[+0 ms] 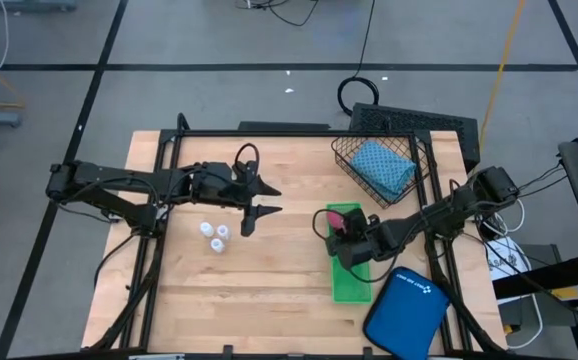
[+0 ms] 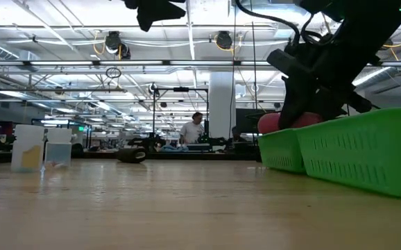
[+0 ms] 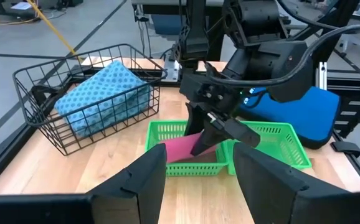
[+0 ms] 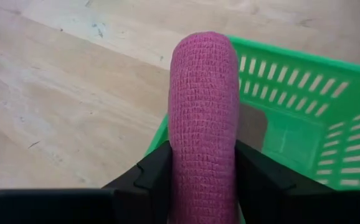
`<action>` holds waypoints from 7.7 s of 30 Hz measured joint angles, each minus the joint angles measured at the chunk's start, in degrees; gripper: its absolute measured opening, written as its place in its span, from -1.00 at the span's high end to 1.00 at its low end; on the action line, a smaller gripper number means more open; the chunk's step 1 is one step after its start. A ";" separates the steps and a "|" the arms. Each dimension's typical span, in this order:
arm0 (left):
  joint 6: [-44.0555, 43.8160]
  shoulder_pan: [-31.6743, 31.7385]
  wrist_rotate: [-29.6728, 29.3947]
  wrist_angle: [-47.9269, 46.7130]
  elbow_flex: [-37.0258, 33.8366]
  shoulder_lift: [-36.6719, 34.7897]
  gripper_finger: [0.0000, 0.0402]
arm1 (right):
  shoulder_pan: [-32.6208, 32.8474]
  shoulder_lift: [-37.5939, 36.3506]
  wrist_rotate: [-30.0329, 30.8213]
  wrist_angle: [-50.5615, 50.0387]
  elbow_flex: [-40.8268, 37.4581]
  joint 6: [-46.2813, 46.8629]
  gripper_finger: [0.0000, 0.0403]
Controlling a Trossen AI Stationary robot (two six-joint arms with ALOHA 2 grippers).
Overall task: Pick & Place Medicine items
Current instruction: Put the pink bandage into the top green basket, then put the black bandage into the top green basket
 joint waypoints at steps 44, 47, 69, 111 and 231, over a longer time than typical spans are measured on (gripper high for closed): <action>-0.72 0.42 -0.04 -1.77 0.00 0.02 0.02 | -3.00 -7.82 -10.28 -16.33 0.07 5.80 0.34; -0.83 0.42 -0.07 -1.79 0.00 0.02 0.03 | -3.00 -7.82 -9.88 -16.33 0.07 5.40 0.20; 1.81 0.42 -0.02 -7.34 -0.65 -10.98 0.02 | -2.54 -17.18 -1.01 -13.77 0.07 -13.19 0.00; -20.15 39.82 1.18 -2.85 -14.02 13.97 0.02 | -18.85 -47.71 -16.51 42.44 -23.01 -83.47 0.00; -23.74 10.25 -4.04 -22.55 -7.96 24.99 -0.41 | -18.67 -46.16 -29.75 53.65 -29.64 -80.68 0.00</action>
